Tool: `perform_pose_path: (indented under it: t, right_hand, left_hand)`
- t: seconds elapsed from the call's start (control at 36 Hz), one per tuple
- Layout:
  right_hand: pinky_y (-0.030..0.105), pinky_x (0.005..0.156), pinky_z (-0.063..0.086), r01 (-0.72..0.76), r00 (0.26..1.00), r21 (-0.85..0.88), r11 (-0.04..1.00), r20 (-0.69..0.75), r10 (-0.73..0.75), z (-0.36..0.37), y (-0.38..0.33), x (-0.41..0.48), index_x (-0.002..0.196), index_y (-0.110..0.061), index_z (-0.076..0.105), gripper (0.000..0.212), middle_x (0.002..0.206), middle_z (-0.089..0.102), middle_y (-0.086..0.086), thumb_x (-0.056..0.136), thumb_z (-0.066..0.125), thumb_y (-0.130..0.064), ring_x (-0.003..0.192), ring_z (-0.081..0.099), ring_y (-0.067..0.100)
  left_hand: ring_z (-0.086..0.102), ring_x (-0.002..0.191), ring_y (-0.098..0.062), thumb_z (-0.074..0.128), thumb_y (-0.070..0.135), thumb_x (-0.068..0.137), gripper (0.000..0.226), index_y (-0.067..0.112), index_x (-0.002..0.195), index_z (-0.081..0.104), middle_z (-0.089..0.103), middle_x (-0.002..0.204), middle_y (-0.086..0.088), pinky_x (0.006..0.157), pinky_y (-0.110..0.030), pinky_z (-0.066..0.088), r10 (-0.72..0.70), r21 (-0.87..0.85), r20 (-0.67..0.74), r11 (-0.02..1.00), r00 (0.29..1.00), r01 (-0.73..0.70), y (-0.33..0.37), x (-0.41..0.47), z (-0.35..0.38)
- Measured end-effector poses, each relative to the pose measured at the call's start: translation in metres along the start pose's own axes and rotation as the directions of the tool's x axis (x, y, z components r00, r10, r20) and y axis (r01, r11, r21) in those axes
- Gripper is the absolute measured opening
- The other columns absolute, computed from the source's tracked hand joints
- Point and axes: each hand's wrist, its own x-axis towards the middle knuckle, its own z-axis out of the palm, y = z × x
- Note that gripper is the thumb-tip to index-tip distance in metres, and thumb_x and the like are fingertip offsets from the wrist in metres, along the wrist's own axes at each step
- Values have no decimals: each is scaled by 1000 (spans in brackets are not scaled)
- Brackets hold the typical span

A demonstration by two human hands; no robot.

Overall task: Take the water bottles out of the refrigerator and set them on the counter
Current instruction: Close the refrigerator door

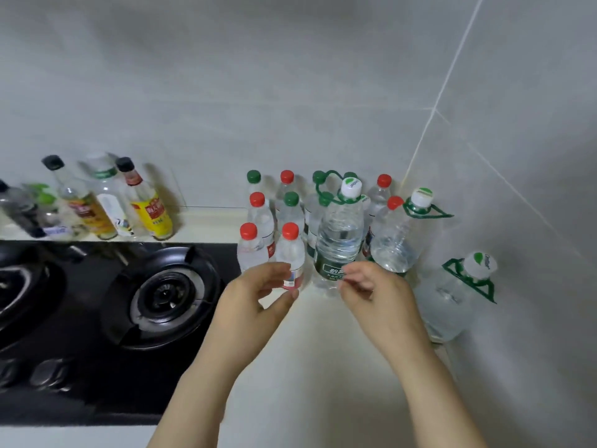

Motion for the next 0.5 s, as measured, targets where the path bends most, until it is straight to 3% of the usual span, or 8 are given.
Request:
perform_pose_path:
  t: [0.19,0.31,0.42,0.5]
  right_hand:
    - [2,70,44,153,976,93,984,141,-165,12,-23,27,103,-19,71,19,87,67,-14,85,69,-14,83,65,-2]
    - [2,71,46,217,942,159,963,225,-249,23,-36,36,103,-21,70,19,83,63,-23,85,68,-15,83,63,-9]
    - [16,75,55,266,893,226,937,308,-328,43,-53,34,102,-19,70,18,84,66,-19,85,69,-14,82,65,-4]
    - [8,73,49,295,848,275,915,365,-384,61,-70,23,101,-20,71,17,84,66,-19,86,68,-15,82,65,-5]
  left_hand:
    - [64,97,6,70,14,85,29,23,112,68,71,101,14,88,-10,49,-70,24,-172,997,983,76,9,-15,-17]
    - [62,97,10,70,15,85,30,38,104,65,69,100,21,89,-10,48,-123,44,-287,989,950,141,13,-28,-23]
    - [63,101,6,72,17,83,30,29,110,68,70,104,17,94,-24,52,-186,26,-403,976,896,215,10,-50,-36]
    - [63,100,6,72,16,84,29,27,111,69,70,103,16,93,-23,52,-217,20,-483,966,848,259,8,-71,-52]
